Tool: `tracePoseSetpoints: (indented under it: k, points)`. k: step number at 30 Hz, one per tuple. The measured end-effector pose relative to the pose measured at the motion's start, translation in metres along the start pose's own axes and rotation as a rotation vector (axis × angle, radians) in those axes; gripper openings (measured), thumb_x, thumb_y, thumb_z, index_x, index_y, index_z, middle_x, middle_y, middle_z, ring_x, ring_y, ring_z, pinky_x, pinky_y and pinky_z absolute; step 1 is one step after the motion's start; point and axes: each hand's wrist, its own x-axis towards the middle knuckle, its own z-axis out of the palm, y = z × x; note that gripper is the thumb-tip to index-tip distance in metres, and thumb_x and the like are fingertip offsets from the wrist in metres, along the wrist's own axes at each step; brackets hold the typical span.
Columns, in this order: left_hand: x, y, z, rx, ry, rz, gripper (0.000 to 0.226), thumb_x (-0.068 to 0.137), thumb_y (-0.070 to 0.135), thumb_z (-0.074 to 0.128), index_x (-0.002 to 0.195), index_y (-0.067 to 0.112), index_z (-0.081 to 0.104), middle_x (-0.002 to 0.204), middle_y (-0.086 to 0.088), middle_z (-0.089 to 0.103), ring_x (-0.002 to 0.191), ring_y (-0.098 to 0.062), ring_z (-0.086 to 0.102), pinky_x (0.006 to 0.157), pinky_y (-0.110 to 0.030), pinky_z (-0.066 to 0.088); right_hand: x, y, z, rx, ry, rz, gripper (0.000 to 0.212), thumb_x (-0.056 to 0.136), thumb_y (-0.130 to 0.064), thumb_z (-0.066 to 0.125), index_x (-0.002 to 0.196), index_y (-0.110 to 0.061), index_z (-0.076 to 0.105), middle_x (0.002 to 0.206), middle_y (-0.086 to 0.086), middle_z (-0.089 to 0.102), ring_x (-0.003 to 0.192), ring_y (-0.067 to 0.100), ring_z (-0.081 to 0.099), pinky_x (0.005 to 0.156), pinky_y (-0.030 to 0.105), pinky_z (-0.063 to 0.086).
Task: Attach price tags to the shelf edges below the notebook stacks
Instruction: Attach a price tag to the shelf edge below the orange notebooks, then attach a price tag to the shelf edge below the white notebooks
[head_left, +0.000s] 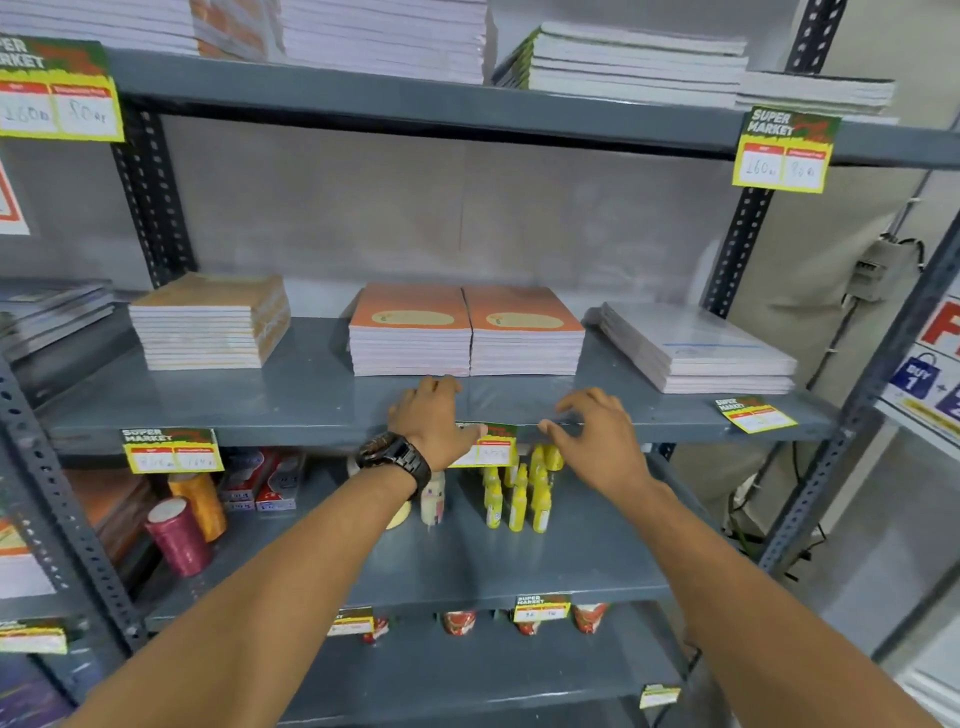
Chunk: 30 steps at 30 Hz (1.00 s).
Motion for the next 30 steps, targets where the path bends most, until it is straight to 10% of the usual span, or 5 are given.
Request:
tracePoseSetpoints:
  k: [12,23,30]
  points:
    - [0.036,0.203,0.085,-0.089,-0.139,0.186,0.055,0.082,0.055,0.057,0.125,0.022,0.048,0.128,-0.005,0.056,0.117,-0.03,0.052,0.095,-0.045,0.046,0.024,0.181,-0.136,0.029,0.128,0.309,0.022,0.079,-0.022,0.071,0.098,-0.012,0.063,0.104,0.009,0.063,0.099,0.03,0.059,0.079,0.031,0.043]
    - [0.082,0.328,0.172,-0.178,-0.206,0.001,0.046,0.078,0.049,0.06,0.121,0.034,0.056,0.128,0.005,0.063,0.119,-0.025,0.055,0.102,-0.042,0.037,0.052,0.291,-0.187,-0.011,-0.21,0.368,0.045,0.074,-0.035,0.077,0.11,-0.016,0.057,0.109,0.007,0.066,0.096,0.024,0.061,0.077,0.033,0.046]
    - [0.097,0.336,0.181,-0.545,-0.133,-0.149,0.016,0.075,0.017,0.075,0.081,0.029,0.066,0.081,0.01,0.066,0.088,-0.016,0.065,0.074,-0.019,0.045,0.059,0.298,-0.186,0.268,-0.221,0.396,0.058,0.071,-0.025,0.081,0.12,-0.018,0.051,0.111,0.002,0.063,0.102,0.018,0.061,0.092,0.038,0.049]
